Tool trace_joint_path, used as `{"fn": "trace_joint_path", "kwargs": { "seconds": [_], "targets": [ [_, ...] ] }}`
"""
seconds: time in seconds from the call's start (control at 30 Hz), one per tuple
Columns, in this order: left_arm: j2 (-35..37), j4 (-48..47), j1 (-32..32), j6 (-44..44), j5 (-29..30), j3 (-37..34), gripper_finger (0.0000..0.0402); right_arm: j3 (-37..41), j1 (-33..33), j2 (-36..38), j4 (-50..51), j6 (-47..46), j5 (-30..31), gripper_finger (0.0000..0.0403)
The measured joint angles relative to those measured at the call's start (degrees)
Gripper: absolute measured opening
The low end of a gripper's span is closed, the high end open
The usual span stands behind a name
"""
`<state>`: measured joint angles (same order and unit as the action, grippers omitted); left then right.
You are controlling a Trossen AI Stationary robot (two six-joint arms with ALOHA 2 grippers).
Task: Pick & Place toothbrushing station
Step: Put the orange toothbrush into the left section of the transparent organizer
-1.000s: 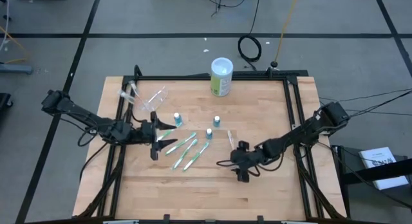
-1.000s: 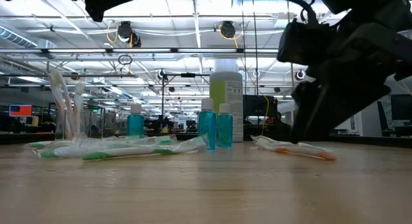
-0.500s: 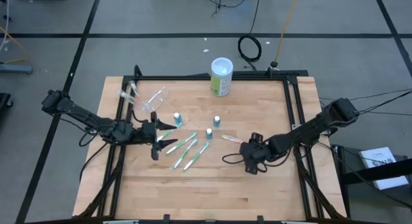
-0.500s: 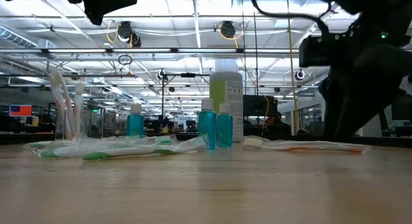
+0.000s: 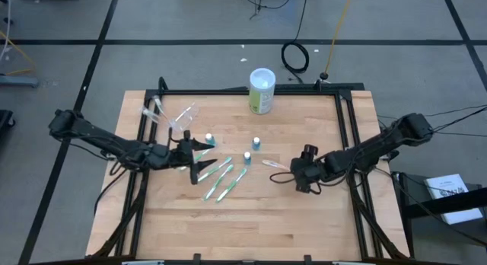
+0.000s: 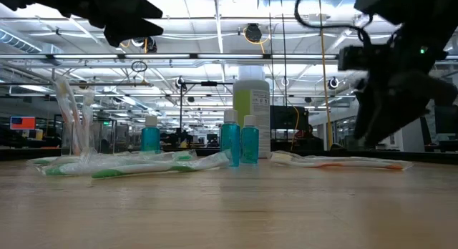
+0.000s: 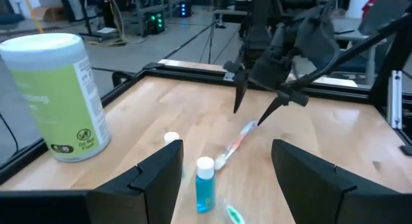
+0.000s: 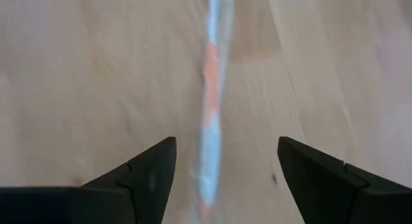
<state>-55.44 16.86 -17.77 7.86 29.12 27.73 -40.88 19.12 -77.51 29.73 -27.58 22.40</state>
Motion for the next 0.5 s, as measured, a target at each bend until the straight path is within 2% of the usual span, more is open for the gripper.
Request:
{"fn": "trace_joint_path", "kwargs": {
  "seconds": [0.23,0.5],
  "targets": [
    [-1.6,4.8,1.6,-0.9,-0.2,0.0,0.0239,7.1,-2.8,0.3,-8.6,2.7,-6.2,0.0263],
    [-1.5,5.5,2.9,-5.6,-1.1,0.0,0.0239,10.4,-3.0,0.6,-13.4,3.3,-6.0,0.0263]
  ]
}}
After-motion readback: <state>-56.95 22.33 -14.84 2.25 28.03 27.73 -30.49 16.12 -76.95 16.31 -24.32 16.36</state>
